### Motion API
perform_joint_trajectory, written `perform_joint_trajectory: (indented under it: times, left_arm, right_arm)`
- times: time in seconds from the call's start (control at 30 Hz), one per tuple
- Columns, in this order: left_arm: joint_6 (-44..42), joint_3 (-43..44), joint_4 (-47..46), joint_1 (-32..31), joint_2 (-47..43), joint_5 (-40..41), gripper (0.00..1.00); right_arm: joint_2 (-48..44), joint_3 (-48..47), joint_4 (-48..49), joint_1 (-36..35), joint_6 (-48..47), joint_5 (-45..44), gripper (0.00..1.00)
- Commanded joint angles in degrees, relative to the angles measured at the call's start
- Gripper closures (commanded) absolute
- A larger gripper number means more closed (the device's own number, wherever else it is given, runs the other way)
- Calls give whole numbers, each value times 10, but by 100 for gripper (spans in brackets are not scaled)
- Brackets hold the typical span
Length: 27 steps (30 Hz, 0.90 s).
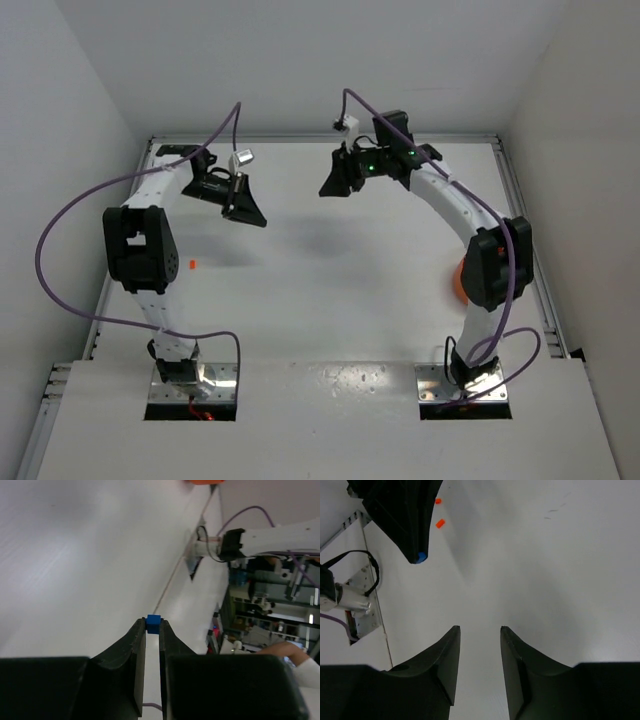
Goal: Sort the legos into containers by color
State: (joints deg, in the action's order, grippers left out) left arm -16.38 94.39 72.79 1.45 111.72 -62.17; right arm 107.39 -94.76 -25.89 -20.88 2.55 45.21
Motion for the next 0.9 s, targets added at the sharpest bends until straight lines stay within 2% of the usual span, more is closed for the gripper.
perform_joint_trajectory:
  times: [0.0, 0.1, 0.2, 0.27, 0.33, 0.37, 0.4, 0.5, 0.63, 0.87]
  left_arm:
    - [0, -30, 15, 0, -29, -118, 100]
    - [13, -36, 15, 5, -24, -147, 100]
    - [25, -49, 15, 10, -24, -165, 100]
    - [30, -56, 15, 10, -19, -172, 100]
    - [35, -65, 15, 10, -19, -178, 100]
    - [35, -75, 15, 10, -19, -186, 100]
    - [41, -81, 15, 10, -19, -193, 100]
    - [41, -103, 15, 10, -25, -193, 100]
    - [56, -124, 9, -2, -38, -199, 100]
    - [61, -136, 2, -15, -43, -192, 100]
  right_arm:
    - [-25, 38, 75, -36, -7, 5, 62]
    - [-51, 87, 112, -59, -39, -39, 62]
    - [-81, 134, 164, -82, -52, -44, 74]
    - [-101, 191, 214, -93, -60, -27, 77]
    - [-118, 229, 291, -111, -68, -33, 73]
    - [-131, 257, 314, -117, -77, -38, 63]
    - [-131, 267, 333, -122, -83, -38, 60]
    - [-131, 273, 355, -136, -112, -26, 56]
    - [-131, 280, 393, -154, -163, -6, 55]
    - [-98, 257, 371, -175, -179, 22, 56]
